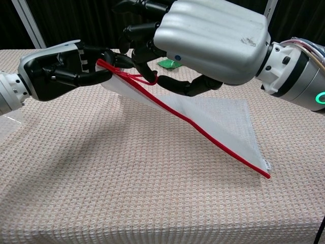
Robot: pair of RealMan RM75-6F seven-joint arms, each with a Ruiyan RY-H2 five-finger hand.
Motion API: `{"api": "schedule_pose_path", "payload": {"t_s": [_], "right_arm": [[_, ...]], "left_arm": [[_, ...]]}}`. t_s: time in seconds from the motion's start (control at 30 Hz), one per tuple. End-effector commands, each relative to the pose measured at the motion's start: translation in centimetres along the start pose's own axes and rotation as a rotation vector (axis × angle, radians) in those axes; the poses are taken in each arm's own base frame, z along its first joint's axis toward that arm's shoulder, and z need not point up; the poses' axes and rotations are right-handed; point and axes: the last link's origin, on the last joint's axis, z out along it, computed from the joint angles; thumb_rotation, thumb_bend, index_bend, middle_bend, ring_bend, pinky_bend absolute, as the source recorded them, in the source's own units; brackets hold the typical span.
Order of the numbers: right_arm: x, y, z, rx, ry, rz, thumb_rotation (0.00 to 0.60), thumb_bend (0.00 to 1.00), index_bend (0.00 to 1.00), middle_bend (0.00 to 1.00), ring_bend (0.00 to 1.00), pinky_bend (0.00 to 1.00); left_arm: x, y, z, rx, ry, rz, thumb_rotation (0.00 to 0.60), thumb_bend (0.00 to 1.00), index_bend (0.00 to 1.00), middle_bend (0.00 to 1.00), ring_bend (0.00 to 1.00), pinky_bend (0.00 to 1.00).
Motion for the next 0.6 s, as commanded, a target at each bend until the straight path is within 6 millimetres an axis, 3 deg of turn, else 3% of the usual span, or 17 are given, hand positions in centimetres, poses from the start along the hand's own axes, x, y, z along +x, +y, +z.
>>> {"api": "schedule_pose_path", "payload": {"t_s": [0.03,0.33,0.6], "right_arm": [[-0.1,-0.1,-0.1,0.001,0.000,-0.003,0.600,0.48,0.82,0.24,0.00,0.00],[-0.8,-0.2,-0.4,-0.001,-0.003,-0.007,0.600,0.48,0.82,0.24,0.00,0.00],[-0.8,-0.1,-2.6,-0.031,-0.025,-0.003,0.600,0.48,0.82,0.24,0.00,0.00]], "left_arm": [[0.0,0.0,0.0,0.000,0.001,-0.022,0.600,0.47,0.69,0.27,0.11,0.14],[0.2,-0.2,0.1,0.012,0.004,-0.088,0.600,0.48,0.69,0.27,0.11,0.14],[1.5,-0.4,-0.1,0.014,0.060,-0.143,0.600,0.48,0.69,0.27,0.11,0.14]]}}
